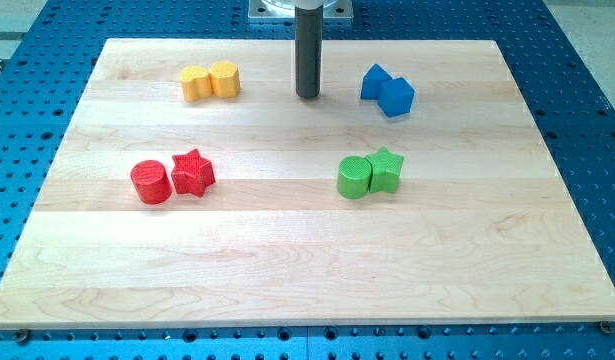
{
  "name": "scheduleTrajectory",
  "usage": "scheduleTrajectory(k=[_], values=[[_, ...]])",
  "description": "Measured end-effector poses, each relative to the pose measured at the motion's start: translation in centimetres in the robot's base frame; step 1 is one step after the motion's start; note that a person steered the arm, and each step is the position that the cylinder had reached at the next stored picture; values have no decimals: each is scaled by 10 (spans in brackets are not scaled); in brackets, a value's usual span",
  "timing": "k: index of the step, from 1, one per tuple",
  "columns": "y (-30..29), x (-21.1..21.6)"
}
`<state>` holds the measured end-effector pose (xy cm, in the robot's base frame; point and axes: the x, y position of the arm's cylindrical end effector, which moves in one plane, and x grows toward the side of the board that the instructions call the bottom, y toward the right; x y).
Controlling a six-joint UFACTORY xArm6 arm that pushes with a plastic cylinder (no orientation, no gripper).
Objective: Place your arm at the top left of the heart
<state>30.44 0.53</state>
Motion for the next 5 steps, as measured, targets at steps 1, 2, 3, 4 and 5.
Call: scheduleTrajectory(k=[1, 2, 3, 4, 5], values=[[1, -6], [-22, -68], [-138, -92], [-215, -79], [-216, -79]])
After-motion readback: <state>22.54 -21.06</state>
